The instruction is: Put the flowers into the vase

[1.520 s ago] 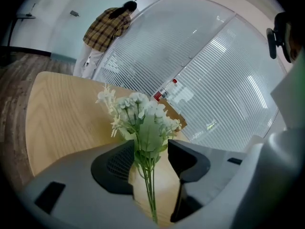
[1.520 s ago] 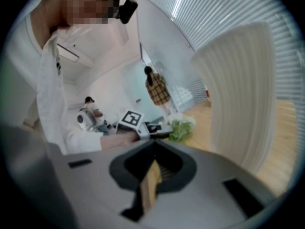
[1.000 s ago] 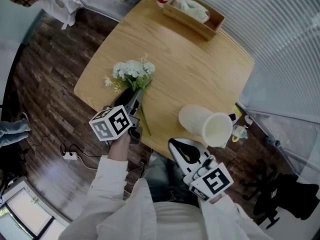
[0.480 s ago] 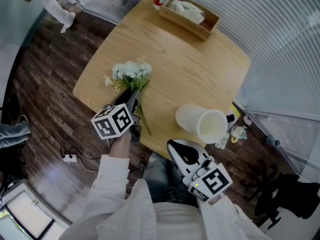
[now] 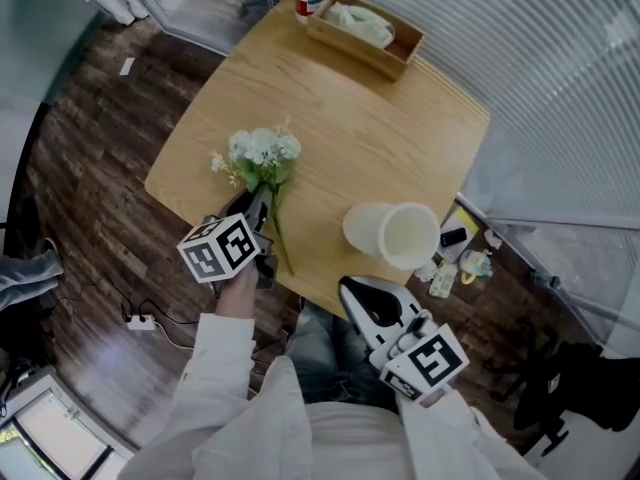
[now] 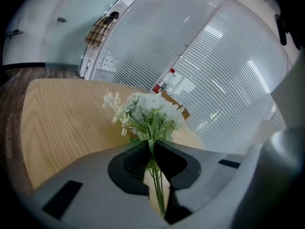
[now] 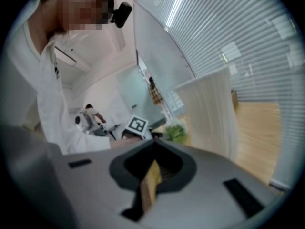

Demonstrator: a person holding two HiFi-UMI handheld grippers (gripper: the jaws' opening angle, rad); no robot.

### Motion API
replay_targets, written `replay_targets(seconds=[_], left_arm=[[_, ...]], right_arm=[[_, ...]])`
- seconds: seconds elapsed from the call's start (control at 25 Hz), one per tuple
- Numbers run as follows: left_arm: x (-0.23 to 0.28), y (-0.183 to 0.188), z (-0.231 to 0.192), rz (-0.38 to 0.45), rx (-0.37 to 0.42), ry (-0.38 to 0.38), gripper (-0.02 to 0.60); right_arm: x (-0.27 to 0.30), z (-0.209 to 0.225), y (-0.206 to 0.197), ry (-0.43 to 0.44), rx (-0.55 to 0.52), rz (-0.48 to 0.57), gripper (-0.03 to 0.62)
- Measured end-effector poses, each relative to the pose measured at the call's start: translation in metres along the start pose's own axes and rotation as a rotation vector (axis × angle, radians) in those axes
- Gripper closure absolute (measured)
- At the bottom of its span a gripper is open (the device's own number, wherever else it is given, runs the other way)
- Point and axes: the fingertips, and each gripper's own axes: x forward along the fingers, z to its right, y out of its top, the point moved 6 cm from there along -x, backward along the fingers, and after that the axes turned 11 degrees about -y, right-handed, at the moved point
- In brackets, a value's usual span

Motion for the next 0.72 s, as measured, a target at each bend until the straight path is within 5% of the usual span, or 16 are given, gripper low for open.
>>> replay_targets(seconds=[0.52, 0.72], left_arm=[[-0.03, 0.02, 0.058, 0.135, 0.032, -0.116, 0.54], [-0.051, 0.034, 0.099, 0.194, 0.107, -0.183, 0.541]], right_arm=[[-0.026, -0.007, 0.008, -0.006, -0.051, 0.067, 0.581], [-0.042, 0.0, 0.03, -0.047, -0.082, 0.147, 0.582]])
